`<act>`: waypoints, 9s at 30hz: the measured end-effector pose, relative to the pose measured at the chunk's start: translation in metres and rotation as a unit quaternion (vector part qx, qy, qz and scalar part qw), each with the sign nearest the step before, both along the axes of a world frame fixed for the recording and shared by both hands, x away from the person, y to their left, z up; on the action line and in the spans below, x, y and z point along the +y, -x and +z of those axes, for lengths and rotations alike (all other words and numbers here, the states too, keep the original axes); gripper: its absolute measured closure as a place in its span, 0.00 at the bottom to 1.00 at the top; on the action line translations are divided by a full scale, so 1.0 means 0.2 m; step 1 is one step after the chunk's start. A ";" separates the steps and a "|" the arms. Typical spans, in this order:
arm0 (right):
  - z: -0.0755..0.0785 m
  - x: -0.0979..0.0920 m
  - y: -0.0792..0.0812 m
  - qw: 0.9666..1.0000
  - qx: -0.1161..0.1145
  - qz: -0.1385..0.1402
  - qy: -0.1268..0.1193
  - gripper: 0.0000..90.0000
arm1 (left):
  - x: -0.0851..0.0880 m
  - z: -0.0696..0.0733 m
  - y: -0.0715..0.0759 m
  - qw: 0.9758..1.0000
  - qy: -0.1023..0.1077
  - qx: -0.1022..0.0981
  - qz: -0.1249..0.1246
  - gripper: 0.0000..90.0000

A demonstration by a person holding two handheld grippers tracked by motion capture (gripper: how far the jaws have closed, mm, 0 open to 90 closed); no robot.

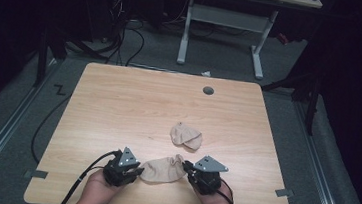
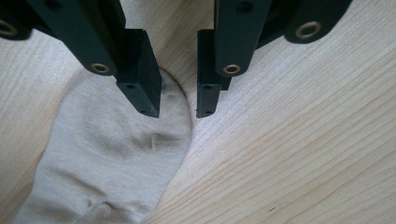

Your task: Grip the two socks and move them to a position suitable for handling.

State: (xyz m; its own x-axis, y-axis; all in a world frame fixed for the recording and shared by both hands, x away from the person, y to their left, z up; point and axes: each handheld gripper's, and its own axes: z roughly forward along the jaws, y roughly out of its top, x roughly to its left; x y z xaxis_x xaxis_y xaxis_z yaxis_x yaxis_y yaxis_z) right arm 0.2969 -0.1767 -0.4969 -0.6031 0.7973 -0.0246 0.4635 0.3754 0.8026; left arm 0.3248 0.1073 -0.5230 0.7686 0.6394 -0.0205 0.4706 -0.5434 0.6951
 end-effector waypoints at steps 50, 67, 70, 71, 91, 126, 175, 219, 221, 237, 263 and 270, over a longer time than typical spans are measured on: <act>-0.13 0.26 -0.63 0.993 0.046 -0.012 0.108 0.65 | 0.14 0.09 -0.02 0.998 0.041 -0.023 0.030 0.65; -0.08 0.23 -0.59 0.996 0.041 -0.014 0.079 0.94 | 0.12 0.08 -0.01 0.999 0.034 -0.026 0.020 0.65; 0.00 0.20 -0.55 0.999 0.036 -0.013 0.025 0.94 | 0.11 0.07 -0.01 0.999 0.029 -0.024 0.017 0.65; 0.00 0.20 -0.55 0.999 0.036 -0.013 0.025 0.94 | 0.11 0.07 -0.01 0.999 0.029 -0.024 0.017 0.65; 0.04 -0.35 -0.65 0.985 0.052 -0.155 -0.050 0.92 | 0.11 0.07 -0.01 0.999 0.029 -0.026 0.018 0.65; -0.15 -0.30 -0.48 0.985 0.083 -0.149 -0.007 0.95 | 0.10 0.06 -0.02 0.999 0.028 -0.030 0.030 0.68; 0.00 -0.06 -0.32 0.999 0.018 -0.045 -0.014 0.96 | 0.01 0.13 -0.14 0.992 0.078 -0.029 0.090 0.96; -0.06 -0.10 -0.04 0.999 0.049 -0.009 0.002 0.96 | -0.01 0.05 0.09 0.998 0.049 0.004 0.042 0.95; -0.08 -0.09 -0.05 0.998 0.058 -0.008 0.013 0.96 | -0.01 0.03 0.08 0.998 0.040 0.006 0.044 0.94; -0.12 -0.05 -0.06 0.997 0.069 0.000 0.032 0.86 | 0.02 0.00 0.02 0.998 0.019 0.002 0.066 0.83; -0.07 -0.29 -0.15 0.997 0.025 -0.072 -0.026 0.60 | 0.22 0.13 -0.08 0.991 0.046 -0.067 0.106 0.53; -0.10 -0.44 -0.17 0.991 0.026 -0.127 -0.019 0.59 | 0.45 0.13 -0.19 0.983 0.026 -0.075 0.165 0.50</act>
State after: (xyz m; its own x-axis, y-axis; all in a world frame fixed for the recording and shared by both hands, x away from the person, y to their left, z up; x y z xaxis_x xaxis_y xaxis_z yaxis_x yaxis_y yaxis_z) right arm 0.3299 -0.2642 -0.5166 -0.3825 0.9233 0.0347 0.5797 0.2106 0.7872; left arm 0.3619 0.1971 -0.4977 0.5164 0.8556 0.0375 0.5059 -0.3400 0.7927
